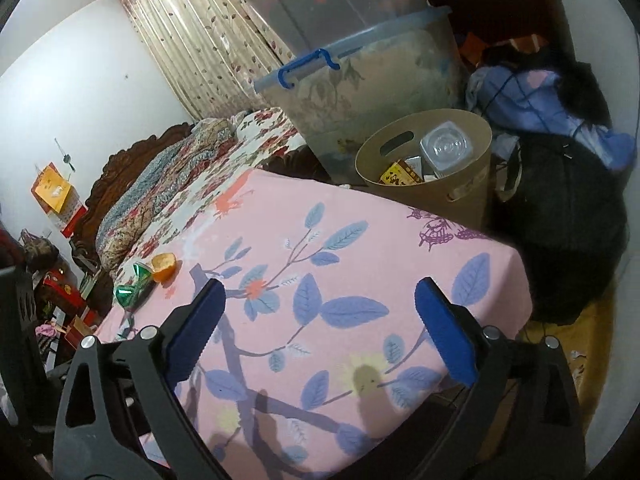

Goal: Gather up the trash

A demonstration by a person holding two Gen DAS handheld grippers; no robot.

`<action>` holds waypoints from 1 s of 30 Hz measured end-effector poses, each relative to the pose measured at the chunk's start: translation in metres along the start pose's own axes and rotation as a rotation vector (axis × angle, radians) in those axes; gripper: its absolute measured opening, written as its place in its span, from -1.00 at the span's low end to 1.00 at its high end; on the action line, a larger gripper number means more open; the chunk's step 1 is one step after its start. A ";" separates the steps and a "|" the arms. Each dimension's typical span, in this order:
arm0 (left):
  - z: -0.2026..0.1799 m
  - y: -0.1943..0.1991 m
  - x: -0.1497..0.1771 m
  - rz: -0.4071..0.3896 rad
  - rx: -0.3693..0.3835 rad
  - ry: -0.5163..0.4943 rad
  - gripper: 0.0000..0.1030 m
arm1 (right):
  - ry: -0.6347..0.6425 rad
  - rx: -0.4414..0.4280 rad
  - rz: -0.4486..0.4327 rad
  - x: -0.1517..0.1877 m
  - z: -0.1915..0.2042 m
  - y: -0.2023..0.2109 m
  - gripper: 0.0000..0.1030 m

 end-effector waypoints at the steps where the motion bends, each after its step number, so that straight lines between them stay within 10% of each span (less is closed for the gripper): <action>1: 0.002 0.002 0.000 -0.004 0.004 0.004 0.41 | -0.008 0.011 0.000 0.000 0.002 0.002 0.90; 30: 0.030 0.042 0.007 -0.055 -0.031 0.095 0.83 | -0.034 0.007 0.050 0.006 0.019 0.007 0.93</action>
Point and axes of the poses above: each gripper's, at about its wrist camera, not at the fingertips, and y roughly against the way its jaws point, z to its left, x to its underside, the point moved 2 cm from there along -y, roughly the way its jaws point, and after that the axes turned 12 degrees about y, right-handed, at the moved point
